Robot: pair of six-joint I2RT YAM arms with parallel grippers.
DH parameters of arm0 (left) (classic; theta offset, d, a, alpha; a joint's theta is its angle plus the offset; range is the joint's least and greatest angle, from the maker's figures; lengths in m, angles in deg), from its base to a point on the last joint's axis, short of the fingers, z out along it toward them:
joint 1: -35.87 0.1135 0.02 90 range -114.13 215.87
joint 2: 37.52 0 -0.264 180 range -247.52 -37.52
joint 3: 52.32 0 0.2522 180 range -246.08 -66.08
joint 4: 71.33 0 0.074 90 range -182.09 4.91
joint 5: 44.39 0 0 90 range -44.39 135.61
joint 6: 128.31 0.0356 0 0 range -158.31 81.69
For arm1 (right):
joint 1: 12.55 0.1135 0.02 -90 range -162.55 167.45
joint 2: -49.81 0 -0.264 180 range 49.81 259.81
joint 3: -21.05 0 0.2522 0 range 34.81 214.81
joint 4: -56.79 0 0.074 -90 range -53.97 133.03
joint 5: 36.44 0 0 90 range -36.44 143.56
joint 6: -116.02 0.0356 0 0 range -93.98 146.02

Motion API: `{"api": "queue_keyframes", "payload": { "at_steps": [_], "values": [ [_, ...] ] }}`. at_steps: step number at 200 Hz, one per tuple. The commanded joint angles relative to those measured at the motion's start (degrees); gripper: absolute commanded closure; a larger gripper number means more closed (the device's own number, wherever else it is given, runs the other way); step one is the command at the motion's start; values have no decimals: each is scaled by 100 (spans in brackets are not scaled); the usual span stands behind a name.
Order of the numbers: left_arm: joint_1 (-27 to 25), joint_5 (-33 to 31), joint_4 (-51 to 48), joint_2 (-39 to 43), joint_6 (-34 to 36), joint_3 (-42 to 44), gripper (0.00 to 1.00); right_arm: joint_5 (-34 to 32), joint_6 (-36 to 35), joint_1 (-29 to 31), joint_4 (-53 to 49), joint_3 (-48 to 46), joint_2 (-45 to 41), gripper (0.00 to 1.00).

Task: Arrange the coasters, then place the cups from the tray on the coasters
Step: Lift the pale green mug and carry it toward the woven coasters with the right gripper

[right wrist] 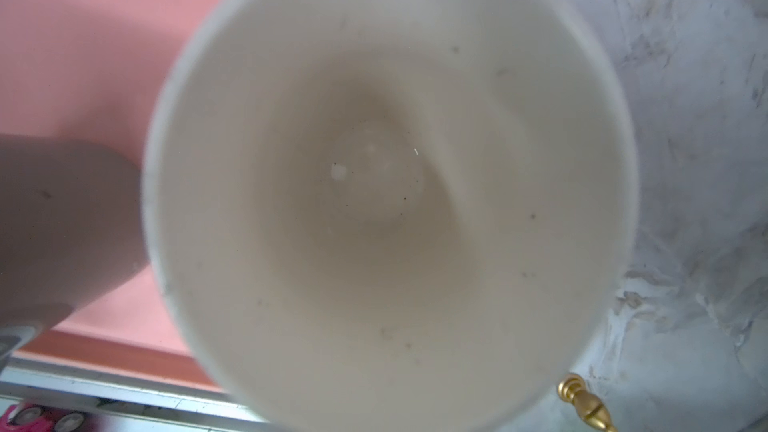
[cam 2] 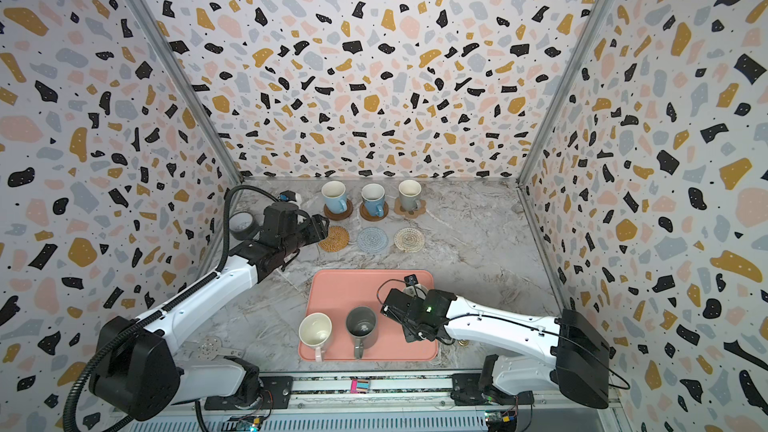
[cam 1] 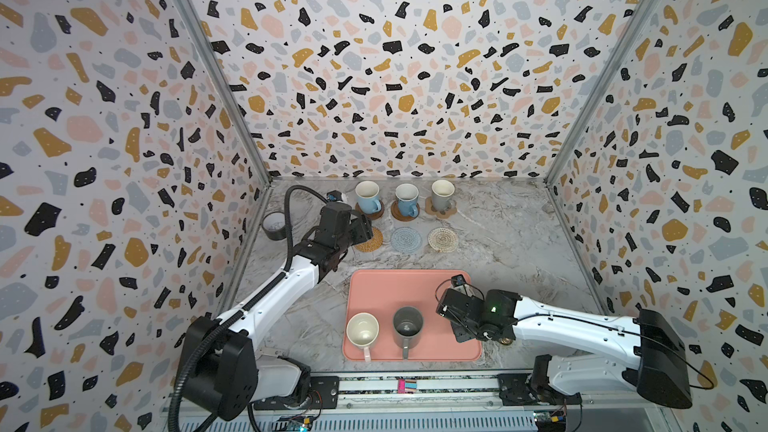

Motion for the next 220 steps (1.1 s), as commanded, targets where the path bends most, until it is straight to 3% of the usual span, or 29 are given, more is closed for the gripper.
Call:
{"api": "queue_keyframes", "payload": {
  "at_steps": [1,87,220],
  "values": [
    [27,-49,24,164,32,86,29,-329,-802,-288,326,385,-219,93],
    [40,-41,-36,380,-10,213,29,21,-2755,-1567,1359,846,58,94],
    [40,-71,-129,706,-29,402,29,1103,-4482,-3138,2301,1778,1247,95]
  ]
}}
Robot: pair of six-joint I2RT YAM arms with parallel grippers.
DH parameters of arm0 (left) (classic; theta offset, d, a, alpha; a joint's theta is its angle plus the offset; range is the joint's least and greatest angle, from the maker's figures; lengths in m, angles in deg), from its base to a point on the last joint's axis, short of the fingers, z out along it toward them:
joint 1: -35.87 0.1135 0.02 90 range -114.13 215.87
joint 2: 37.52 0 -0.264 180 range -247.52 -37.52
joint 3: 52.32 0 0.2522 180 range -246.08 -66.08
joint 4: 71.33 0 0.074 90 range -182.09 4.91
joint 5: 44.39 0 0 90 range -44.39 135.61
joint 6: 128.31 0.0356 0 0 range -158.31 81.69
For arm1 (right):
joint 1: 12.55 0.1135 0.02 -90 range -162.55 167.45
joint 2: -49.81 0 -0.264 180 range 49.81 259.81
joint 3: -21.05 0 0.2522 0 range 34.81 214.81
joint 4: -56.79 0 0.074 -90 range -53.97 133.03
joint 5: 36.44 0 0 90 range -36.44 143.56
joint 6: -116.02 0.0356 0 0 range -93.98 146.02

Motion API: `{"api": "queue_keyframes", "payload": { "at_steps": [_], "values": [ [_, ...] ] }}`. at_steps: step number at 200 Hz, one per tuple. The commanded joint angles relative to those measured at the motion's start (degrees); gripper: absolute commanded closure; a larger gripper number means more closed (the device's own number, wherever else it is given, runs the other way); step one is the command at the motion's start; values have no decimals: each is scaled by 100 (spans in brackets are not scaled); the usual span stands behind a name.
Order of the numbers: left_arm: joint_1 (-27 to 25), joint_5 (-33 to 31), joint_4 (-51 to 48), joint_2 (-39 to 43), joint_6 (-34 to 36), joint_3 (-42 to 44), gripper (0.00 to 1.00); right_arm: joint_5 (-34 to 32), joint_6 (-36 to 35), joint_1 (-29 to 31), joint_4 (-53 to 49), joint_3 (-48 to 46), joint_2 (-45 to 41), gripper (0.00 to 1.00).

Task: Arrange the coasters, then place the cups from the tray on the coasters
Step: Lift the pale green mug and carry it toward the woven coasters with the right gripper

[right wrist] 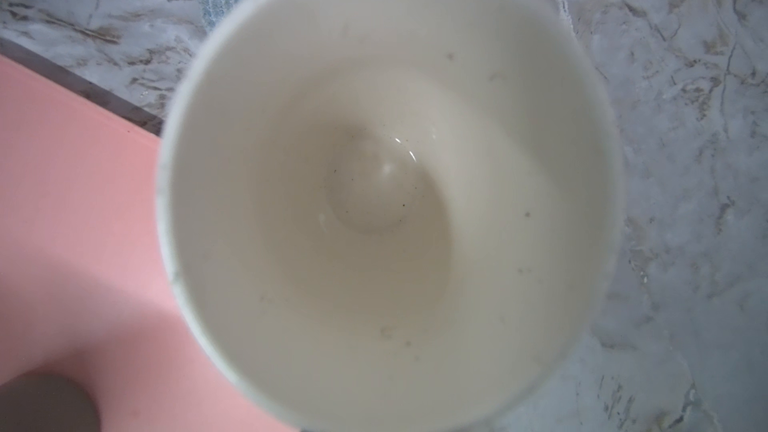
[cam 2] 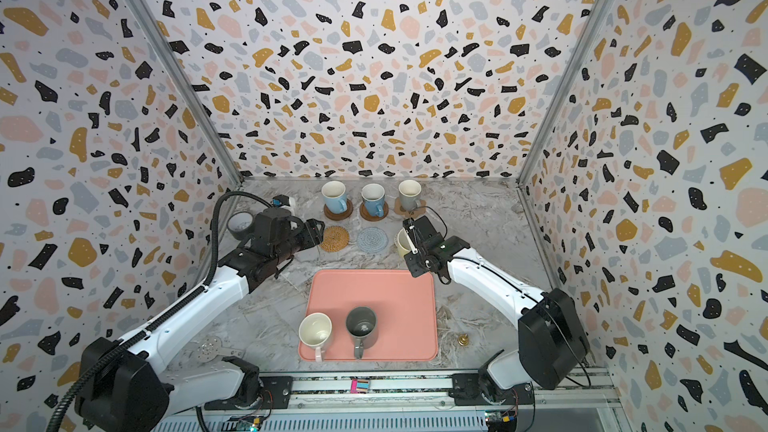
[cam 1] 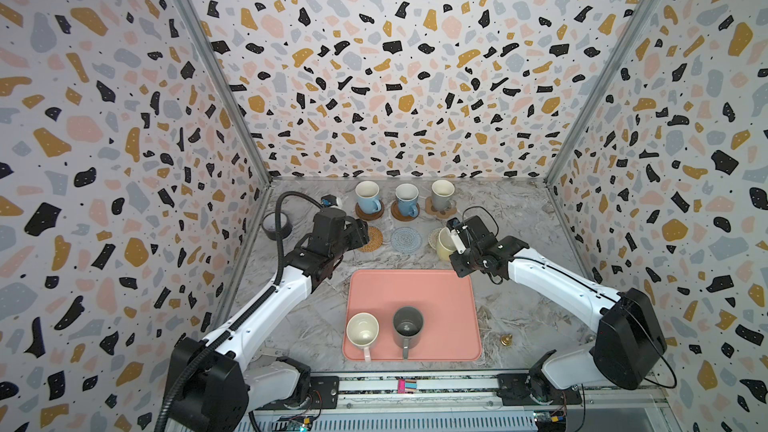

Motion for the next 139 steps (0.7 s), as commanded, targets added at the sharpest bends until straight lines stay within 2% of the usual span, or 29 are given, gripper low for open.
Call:
{"api": "queue_keyframes", "payload": {
  "at_steps": [1,47,139],
  "values": [
    [40,-52,21,125,-10,90,29,188,-403,-213,466,476,37,95],
    [39,-41,-24,209,-9,124,29,495,-685,-536,557,912,550,95],
    [36,-25,-8,442,-133,308,29,736,-998,-816,525,1474,1348,95]
  ]
}}
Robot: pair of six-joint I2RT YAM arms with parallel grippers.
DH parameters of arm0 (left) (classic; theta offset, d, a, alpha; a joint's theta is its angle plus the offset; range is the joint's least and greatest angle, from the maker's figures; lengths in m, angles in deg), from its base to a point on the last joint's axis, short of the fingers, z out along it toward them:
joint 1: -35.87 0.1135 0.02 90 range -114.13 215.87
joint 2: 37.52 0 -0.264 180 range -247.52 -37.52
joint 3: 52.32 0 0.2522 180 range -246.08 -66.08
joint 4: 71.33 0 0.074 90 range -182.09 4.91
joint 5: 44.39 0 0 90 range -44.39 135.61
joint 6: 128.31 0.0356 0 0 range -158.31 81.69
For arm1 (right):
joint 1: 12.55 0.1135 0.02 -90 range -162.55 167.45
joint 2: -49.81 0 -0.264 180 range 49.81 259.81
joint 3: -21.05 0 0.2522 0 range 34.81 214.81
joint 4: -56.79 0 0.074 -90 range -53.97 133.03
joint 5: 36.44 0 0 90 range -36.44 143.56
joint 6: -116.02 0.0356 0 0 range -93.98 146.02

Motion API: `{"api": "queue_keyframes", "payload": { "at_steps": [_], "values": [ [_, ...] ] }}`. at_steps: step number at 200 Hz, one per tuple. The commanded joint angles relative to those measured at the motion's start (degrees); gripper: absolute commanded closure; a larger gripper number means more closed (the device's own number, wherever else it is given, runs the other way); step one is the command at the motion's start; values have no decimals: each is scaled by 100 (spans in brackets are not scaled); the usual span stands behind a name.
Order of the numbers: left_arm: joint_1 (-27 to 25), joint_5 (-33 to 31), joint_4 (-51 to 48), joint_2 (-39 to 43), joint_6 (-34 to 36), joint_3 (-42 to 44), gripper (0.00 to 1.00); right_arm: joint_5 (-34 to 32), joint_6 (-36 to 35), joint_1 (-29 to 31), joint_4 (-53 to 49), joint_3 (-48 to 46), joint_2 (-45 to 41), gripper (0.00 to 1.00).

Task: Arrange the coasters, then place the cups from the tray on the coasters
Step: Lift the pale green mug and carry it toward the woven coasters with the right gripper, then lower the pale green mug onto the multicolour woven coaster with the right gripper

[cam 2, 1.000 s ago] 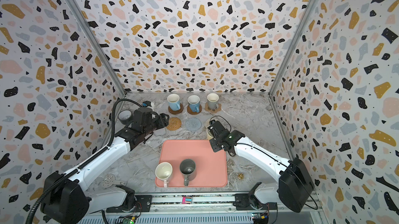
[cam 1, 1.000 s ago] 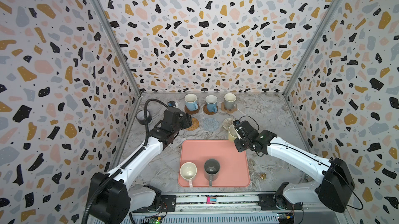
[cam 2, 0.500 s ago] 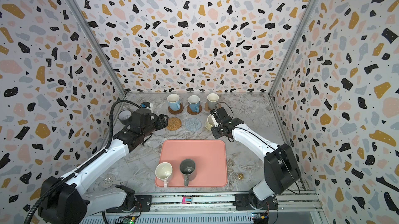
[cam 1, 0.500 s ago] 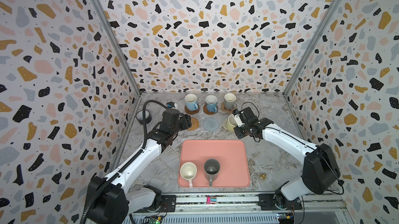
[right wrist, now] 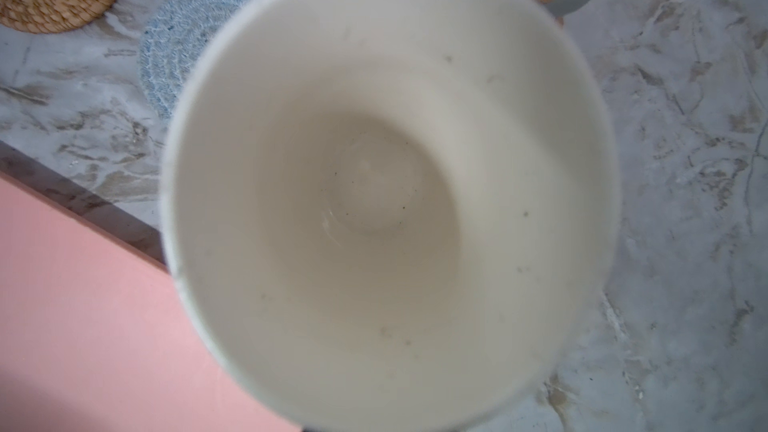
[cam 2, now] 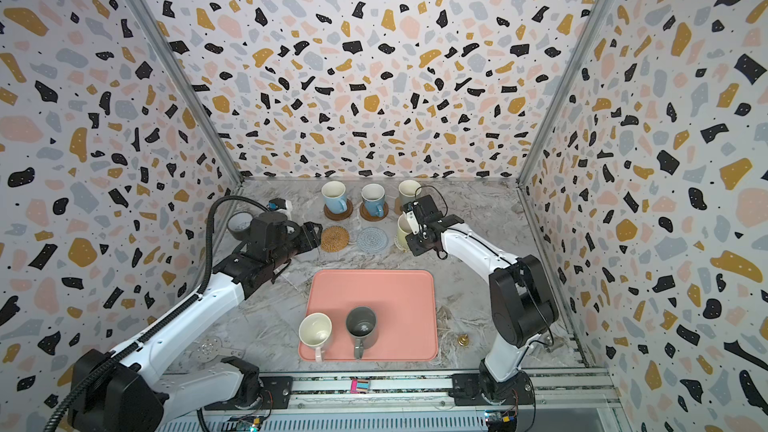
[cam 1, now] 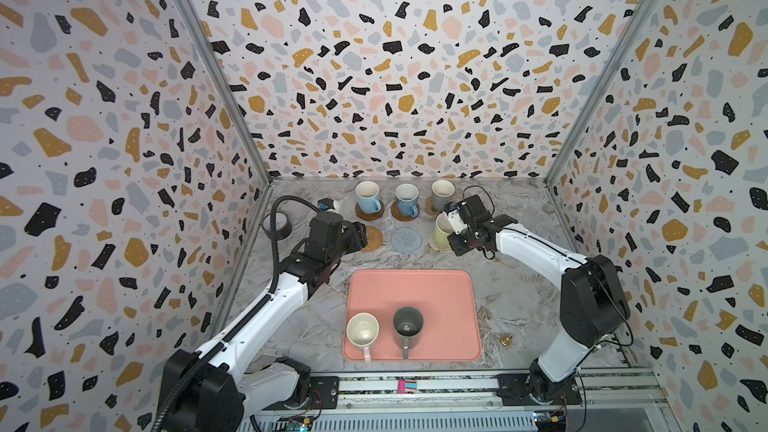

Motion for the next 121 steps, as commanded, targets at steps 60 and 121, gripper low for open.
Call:
{"api": "queue_keyframes", "payload": {
  "at_steps": [60,121],
  "values": [
    [38,-65,7,235,-98,164,28,130,-219,-140,232,590,248,95],
    [40,-95,-9,266,-72,146,28,152,-233,-186,235,659,374,95]
  ]
}}
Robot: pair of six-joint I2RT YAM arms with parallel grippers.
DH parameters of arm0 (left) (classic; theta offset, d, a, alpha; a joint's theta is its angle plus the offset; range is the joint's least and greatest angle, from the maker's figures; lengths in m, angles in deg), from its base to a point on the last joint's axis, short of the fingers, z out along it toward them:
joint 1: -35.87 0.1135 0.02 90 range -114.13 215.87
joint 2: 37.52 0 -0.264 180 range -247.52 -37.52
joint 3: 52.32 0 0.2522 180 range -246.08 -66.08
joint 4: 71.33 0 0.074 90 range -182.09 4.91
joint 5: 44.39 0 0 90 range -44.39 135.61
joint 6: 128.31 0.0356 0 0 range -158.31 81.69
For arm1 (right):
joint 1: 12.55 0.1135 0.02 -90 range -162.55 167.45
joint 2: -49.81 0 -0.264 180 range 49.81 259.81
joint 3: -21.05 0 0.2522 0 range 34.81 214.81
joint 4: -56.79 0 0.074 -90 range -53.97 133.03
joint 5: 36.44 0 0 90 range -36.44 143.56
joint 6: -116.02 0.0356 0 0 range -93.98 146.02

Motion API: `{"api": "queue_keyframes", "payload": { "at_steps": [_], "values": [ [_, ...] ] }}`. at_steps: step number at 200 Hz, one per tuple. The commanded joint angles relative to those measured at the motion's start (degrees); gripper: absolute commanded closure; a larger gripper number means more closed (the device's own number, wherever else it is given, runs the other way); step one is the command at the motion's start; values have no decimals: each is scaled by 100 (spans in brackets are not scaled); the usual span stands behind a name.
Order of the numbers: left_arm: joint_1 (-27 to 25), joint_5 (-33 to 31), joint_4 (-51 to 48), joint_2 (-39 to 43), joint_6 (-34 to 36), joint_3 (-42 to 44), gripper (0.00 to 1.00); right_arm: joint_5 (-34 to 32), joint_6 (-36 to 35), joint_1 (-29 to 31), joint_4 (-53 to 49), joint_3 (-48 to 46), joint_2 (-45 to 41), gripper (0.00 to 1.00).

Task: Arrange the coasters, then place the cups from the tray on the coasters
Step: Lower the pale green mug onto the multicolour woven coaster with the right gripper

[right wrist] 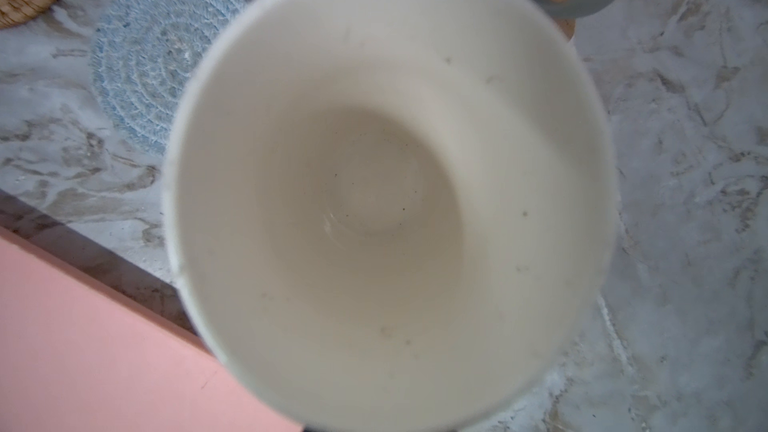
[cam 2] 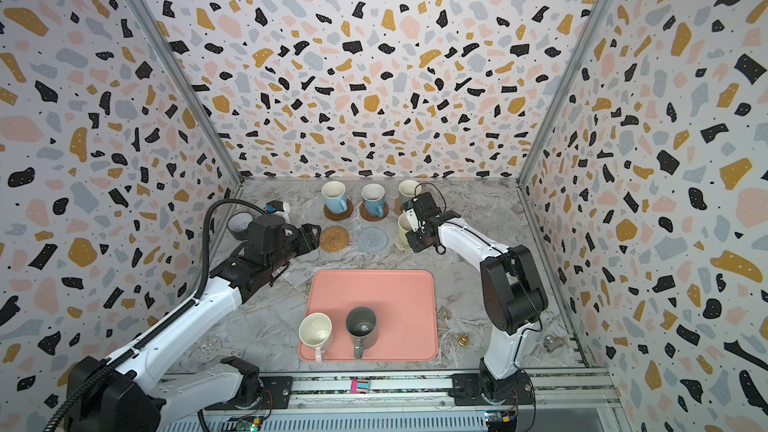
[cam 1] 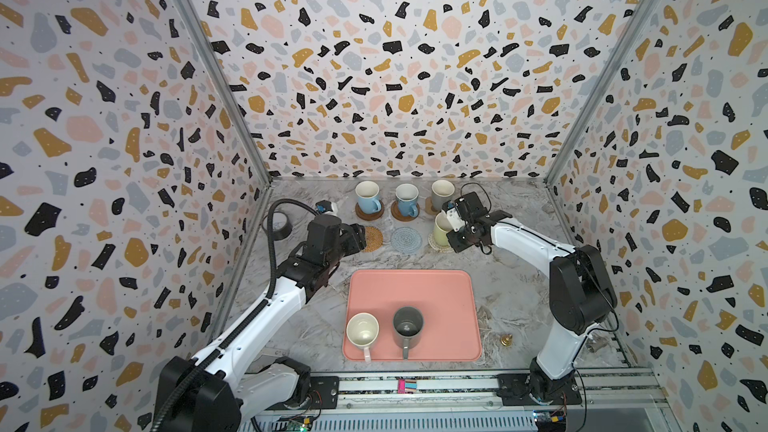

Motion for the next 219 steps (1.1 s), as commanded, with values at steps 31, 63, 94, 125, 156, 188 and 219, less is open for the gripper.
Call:
{"api": "queue_keyframes", "payload": {
  "at_steps": [31,63,94,125,156,188,219],
  "values": [
    [40,-80,-4,105,20,52,28,0,-69,-47,248,320,-88,95],
    [37,-67,0,134,12,80,28,-12,-52,-59,283,289,-30,95],
    [36,-87,-4,175,20,98,28,-19,-32,-69,310,289,21,93],
    [35,-89,-2,193,21,125,28,-39,-1,-69,323,255,44,87],
    [37,-71,1,167,37,108,28,-62,41,-66,336,204,42,74],
    [35,-64,6,145,42,74,28,-64,70,-65,310,206,-17,57],
    [37,-117,-54,167,85,28,28,-10,177,-65,225,233,-169,49]
  ]
}}
